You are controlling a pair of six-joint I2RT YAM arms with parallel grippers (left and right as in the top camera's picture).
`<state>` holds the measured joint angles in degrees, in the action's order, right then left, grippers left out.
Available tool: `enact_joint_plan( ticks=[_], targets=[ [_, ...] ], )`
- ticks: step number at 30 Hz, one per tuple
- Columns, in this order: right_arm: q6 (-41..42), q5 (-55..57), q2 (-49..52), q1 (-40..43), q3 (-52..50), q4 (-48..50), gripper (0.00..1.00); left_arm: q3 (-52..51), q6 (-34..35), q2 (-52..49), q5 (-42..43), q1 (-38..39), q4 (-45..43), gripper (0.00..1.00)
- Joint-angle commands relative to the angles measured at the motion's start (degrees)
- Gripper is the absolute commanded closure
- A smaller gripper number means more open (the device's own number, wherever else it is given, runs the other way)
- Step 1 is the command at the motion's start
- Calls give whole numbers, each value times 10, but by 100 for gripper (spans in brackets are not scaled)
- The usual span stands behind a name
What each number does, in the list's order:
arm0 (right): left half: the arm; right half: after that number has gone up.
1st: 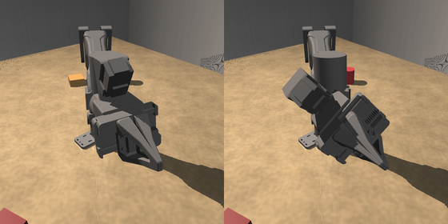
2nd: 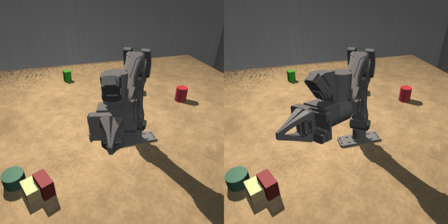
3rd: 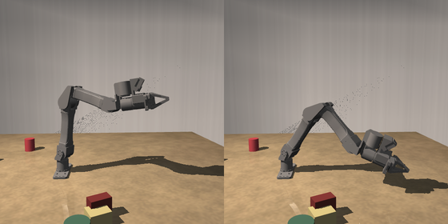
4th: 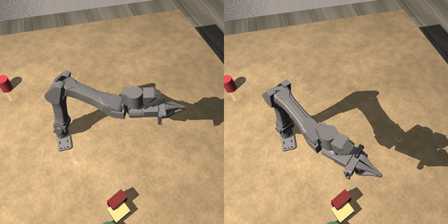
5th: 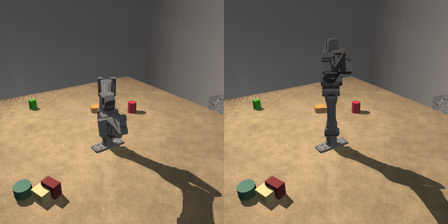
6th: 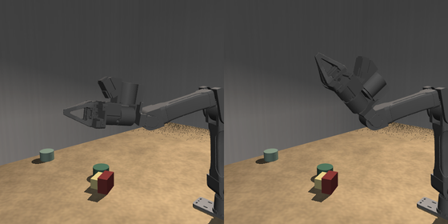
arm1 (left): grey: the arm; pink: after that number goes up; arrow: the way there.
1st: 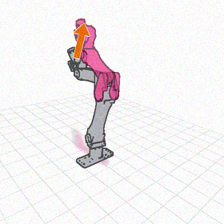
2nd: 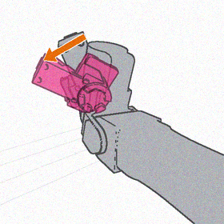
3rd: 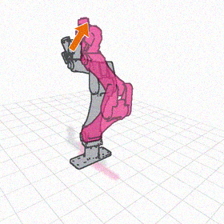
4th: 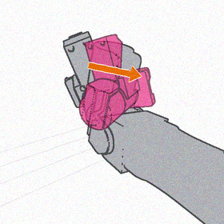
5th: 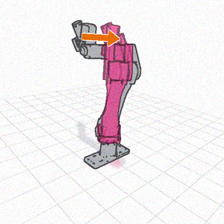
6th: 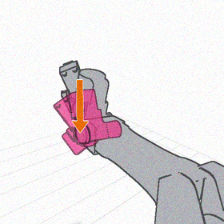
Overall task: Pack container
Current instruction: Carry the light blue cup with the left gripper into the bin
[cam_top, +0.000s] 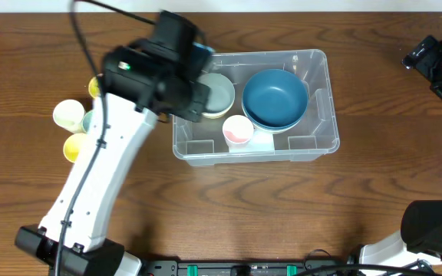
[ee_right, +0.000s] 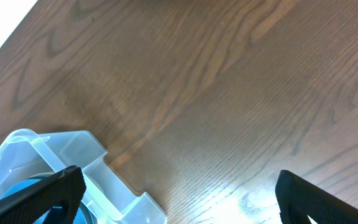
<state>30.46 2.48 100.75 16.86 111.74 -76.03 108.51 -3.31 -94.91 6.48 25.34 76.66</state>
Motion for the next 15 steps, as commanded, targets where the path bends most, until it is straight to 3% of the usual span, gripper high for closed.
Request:
enact_joint_plan(
  ticks=[1, 15],
  targets=[
    [6, 3, -10, 2, 7, -1, 1, 5, -26, -3, 8, 42, 2, 94],
    [6, 3, -10, 2, 7, -1, 1, 5, -73, -99, 8, 115, 0, 94]
  ],
)
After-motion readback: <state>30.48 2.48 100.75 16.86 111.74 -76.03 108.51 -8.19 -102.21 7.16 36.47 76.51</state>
